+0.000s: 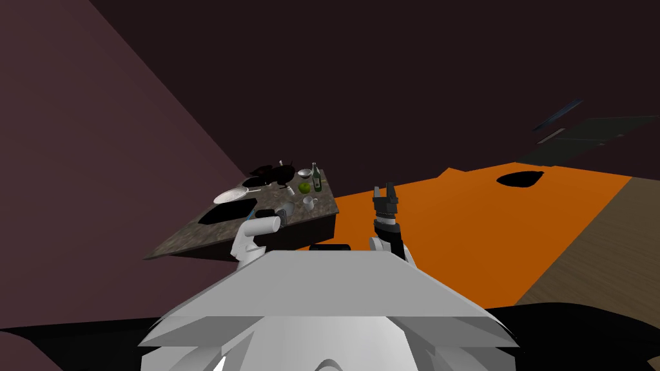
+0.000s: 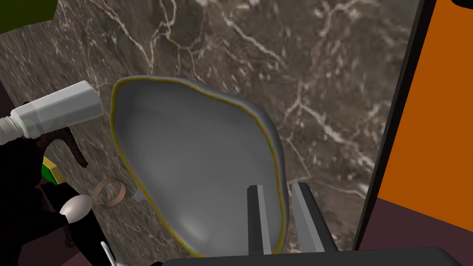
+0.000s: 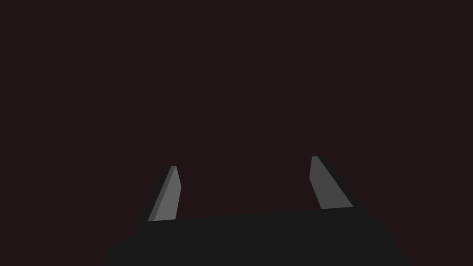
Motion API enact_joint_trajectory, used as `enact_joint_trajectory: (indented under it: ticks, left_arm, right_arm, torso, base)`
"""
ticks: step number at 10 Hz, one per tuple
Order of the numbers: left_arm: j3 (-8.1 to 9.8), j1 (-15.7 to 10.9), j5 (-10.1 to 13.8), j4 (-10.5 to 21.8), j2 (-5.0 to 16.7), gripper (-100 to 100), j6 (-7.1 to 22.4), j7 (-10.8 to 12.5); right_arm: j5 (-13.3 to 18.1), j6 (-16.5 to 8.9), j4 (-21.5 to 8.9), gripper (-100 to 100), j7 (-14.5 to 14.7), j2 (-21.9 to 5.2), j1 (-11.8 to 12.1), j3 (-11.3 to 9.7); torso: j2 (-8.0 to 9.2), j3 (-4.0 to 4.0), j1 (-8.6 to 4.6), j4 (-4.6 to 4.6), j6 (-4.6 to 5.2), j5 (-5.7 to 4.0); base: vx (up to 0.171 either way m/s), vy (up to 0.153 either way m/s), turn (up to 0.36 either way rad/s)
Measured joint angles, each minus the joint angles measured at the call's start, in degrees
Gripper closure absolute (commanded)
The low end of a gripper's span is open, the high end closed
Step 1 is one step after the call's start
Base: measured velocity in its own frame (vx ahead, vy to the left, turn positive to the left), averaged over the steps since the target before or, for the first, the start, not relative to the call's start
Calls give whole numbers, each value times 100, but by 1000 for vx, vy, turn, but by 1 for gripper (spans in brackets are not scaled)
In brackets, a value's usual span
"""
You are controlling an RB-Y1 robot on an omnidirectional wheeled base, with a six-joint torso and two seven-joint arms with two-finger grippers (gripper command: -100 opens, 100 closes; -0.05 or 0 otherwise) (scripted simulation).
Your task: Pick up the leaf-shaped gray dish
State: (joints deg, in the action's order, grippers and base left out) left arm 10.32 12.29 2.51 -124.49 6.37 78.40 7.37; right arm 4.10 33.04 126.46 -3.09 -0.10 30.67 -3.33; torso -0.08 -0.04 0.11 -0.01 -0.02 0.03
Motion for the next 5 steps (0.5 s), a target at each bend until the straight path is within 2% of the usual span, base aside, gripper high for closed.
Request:
enact_joint_trajectory:
  ticks: [1,4,5]
  left_arm:
    - [0,0,0,0,0,100,0,0]
    - [0,78,14,-313,-2,100,226,12]
    - [1,82,15,-327,-2,0,248,13]
  right_arm:
    - [0,0,0,0,0,0,0,0]
    - [0,0,0,0,0,0,0,0]
    - [0,0,0,0,0,0,0,0]
  torso:
    - [0,0,0,0,0,0]
    - [11,8,-5,5,-1,-3]
    - [9,6,-4,4,0,-3]
  base:
    - [-9,-2,-10]
    - [-11,-2,-5]
    - [0,0,0]
